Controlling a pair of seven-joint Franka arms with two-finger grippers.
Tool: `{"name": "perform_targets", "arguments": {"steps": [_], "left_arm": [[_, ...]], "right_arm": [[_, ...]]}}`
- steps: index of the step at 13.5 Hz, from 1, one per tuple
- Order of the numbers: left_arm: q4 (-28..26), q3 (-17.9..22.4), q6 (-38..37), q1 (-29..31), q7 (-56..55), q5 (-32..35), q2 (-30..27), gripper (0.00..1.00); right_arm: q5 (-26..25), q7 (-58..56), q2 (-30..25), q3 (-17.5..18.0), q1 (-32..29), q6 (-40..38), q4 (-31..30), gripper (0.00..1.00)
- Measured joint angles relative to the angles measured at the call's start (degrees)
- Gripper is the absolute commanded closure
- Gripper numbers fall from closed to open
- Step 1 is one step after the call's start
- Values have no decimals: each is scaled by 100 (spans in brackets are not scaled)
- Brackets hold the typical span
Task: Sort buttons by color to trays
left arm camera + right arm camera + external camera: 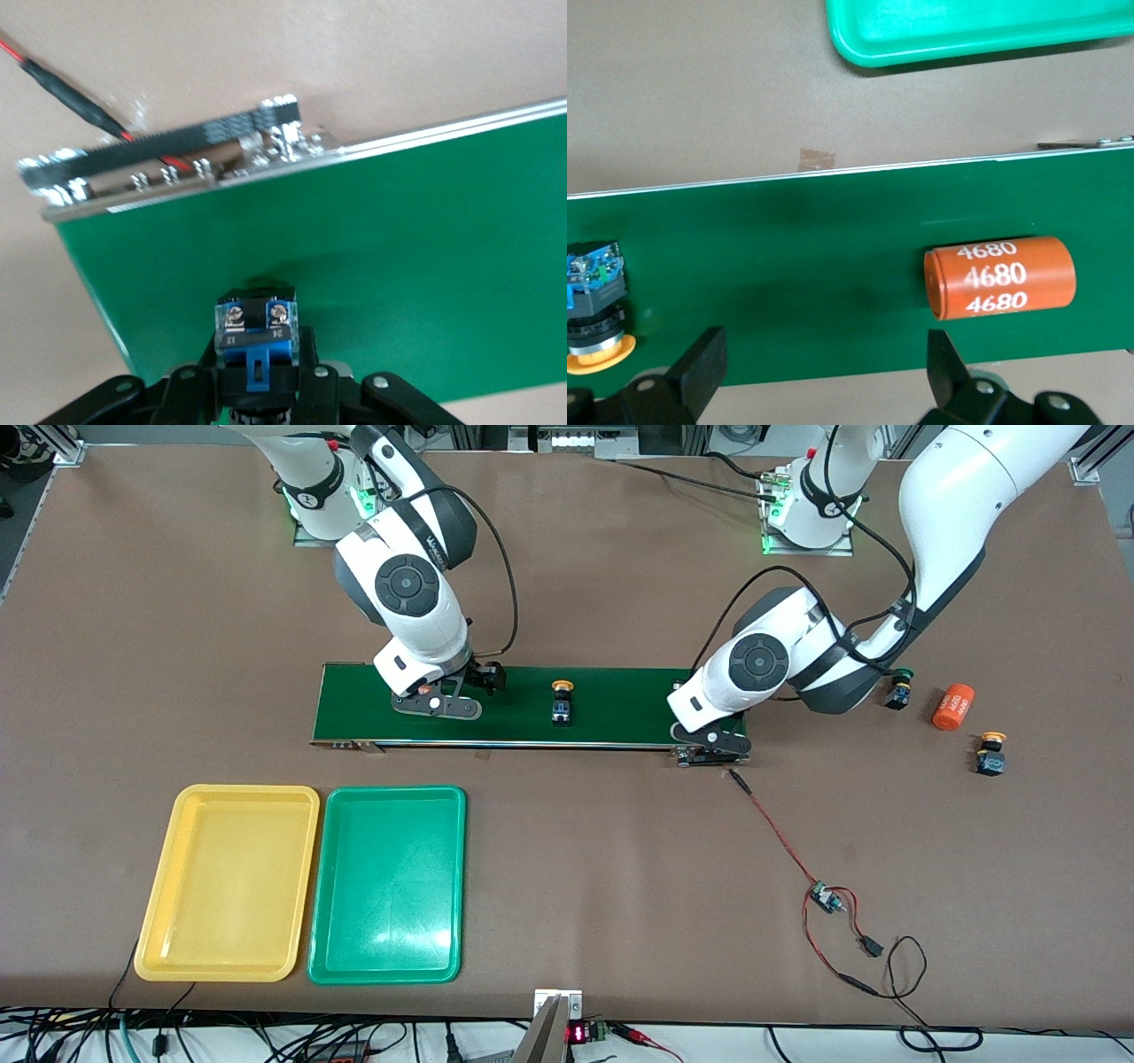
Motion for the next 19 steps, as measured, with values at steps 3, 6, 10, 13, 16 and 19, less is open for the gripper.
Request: {"name": "perform_targets", "arguments": {"steps": [3, 6, 10, 13, 16, 19], "left_arm": [[4, 24, 2, -51, 0, 112, 40, 0], [77, 26, -5, -61, 2, 115, 65, 0], [898, 9, -967, -59, 2, 115, 62, 0], [1578, 3, -1616, -39, 2, 115, 60, 0], [1848, 23, -1792, 207, 1, 115, 61, 0], [1885, 143, -1841, 585, 76, 3, 61, 0]], "right_arm": [[0, 169, 95, 0, 14, 25, 61, 0], [0, 265, 205, 0, 92, 40, 144, 0], [0, 279, 220, -2, 108, 41, 168, 0], [0, 282, 221, -7, 107, 41, 174, 0], [0, 285, 222, -31, 99, 41, 178, 0], [0, 288, 223, -37, 93, 40, 183, 0]]}}
